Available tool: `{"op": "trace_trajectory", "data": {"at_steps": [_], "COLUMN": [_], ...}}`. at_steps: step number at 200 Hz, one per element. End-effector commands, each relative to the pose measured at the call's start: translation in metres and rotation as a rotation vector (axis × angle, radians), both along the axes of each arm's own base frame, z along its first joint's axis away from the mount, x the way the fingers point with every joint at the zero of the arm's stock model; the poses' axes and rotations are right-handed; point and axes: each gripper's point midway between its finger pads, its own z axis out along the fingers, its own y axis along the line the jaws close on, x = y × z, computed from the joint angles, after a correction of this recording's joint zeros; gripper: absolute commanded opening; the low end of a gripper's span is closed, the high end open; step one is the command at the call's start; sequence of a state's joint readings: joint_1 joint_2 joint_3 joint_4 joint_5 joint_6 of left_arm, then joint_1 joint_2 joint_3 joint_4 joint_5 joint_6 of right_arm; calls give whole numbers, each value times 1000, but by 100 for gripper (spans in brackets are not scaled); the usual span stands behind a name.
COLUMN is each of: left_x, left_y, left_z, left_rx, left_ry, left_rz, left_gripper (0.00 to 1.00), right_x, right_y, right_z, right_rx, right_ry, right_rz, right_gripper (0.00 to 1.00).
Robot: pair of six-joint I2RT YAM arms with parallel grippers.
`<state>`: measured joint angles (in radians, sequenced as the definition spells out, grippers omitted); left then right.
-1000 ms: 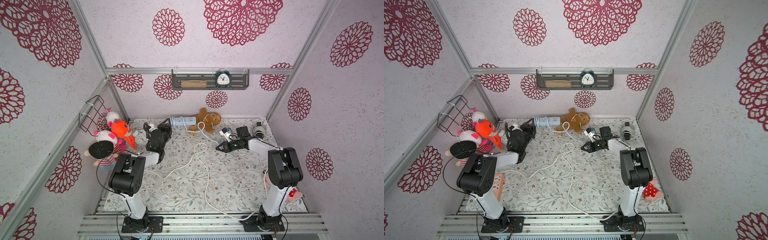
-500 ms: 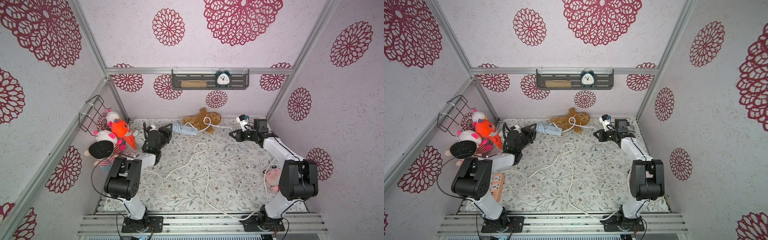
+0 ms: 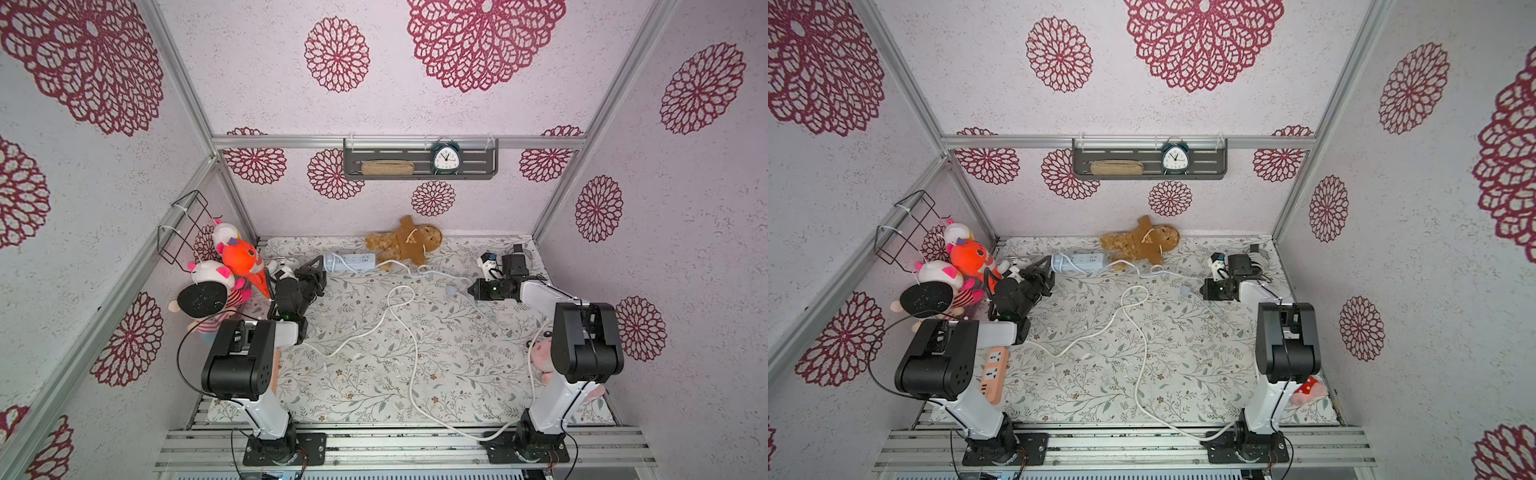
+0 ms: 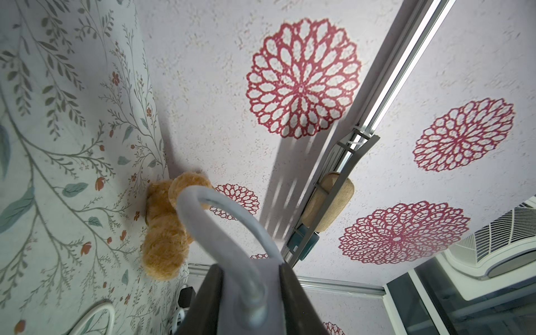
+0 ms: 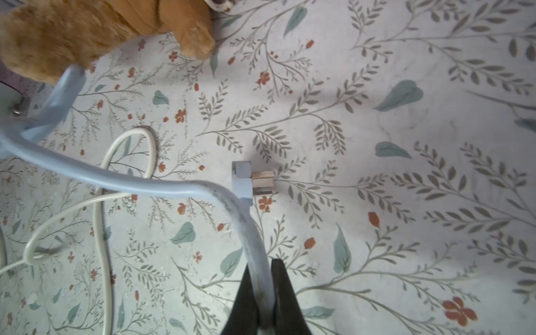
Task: Unwrap the cord wrapped around the power strip
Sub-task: Unwrap the power cord from the power strip.
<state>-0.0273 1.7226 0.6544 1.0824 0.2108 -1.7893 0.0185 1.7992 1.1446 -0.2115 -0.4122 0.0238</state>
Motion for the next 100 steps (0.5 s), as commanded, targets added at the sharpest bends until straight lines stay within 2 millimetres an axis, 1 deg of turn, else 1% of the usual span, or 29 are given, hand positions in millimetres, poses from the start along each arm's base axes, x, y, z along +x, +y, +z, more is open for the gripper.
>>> {"op": "trace_trajectory", "data": {"at_steps": [1,26,36,58,67,77,83,91,100], "left_x": [-1,-1,-2,-7,-8,-6,-4,-1,3], "left_y": [38,49,54,70,72,66,58,42,25], "left_z": [36,29,28,26,25,25,27,30,34], "left_rx": [-71,-12,13,54,73,104,126,158,184], "left_ry": [-128,-83,-65,-40,-32,-12,-6,0,2], "left_rz": [128,159,172,213,216,196,177,138,98], "left_gripper": [0,0,0,0,0,0,0,0,0], "right_x": [-6,-16,-20,-29,-31,-31,-31,-31,-32], "right_y": [-43,-55,-63,-77,-79,-74,-68,-57,-45], "right_z": [-16,-29,-33,-37,-38,-36,-34,-30,-25], "right_rx": [-94,-78,-82,-77,-73,-59,-40,-21,-20], "right_ry": [47,76,86,96,98,84,76,66,48], "right_rz": [-142,-189,-214,-258,-260,-238,-215,-167,-111], "right_gripper": [0,0,0,0,0,0,0,0,14]}}
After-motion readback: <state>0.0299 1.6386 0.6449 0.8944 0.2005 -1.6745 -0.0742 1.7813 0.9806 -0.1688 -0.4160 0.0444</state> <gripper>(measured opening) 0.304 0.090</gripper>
